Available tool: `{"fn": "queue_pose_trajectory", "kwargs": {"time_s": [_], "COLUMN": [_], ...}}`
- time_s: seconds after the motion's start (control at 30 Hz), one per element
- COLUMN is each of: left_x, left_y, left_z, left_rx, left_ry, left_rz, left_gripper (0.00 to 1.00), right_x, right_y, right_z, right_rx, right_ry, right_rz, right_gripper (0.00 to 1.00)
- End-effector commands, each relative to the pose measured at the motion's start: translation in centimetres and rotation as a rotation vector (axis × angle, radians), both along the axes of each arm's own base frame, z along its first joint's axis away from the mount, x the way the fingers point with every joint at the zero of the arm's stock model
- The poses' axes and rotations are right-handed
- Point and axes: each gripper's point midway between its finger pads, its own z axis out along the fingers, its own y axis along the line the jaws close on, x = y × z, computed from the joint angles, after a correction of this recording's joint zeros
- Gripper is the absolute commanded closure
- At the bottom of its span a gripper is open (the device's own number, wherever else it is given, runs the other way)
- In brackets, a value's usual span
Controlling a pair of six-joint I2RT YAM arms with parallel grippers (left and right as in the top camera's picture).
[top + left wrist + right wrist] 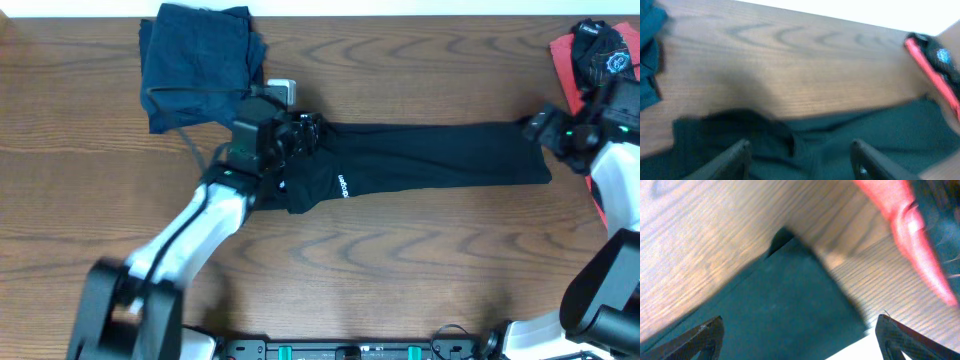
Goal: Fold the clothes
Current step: 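Regrasp the strip's left end with the left gripper, holding both ends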
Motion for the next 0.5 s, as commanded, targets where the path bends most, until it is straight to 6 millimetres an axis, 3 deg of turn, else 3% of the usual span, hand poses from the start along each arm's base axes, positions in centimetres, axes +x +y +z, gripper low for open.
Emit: {"fn": "queue_pose_trajectory", "kwargs": {"time_s": [0.0, 0.1, 0.2, 0.33, 0.47], "left_x": [-1.8, -3.9, -6.1, -8.3, -9.1], "left_y": [0.5, 1.3, 2.0, 2.8, 3.0], "left_z": [1.5, 0.1, -2.2, -4.2, -4.8], "left_rx": [0.045, 0.078, 0.119, 0.159, 0.172], "left_ry": [0.002, 0.107, 0.236, 0.359, 0.400], "left_rz": [-0.040, -0.042, -0.045, -0.047, -0.048], "left_gripper": [0.28, 0.17, 0.02, 0.02, 0.02], "right_x": [0.2, 0.9, 1.1, 1.4, 1.6], "right_y": [-1.3, -1.6, -1.8, -0.7, -0.3], "right_z": [-0.3, -0.9, -2.9, -6.0, -7.8], "right_rx": [-0.008, 0.017, 0.025, 0.090, 0.120], "right_ry": [-0.021, -0.053, -0.027, 0.002, 0.013], "right_rz": [0.054, 0.083, 0.110, 0.185, 0.204], "right_gripper": [0.07, 0.07, 0.06, 0.05, 0.05]}}
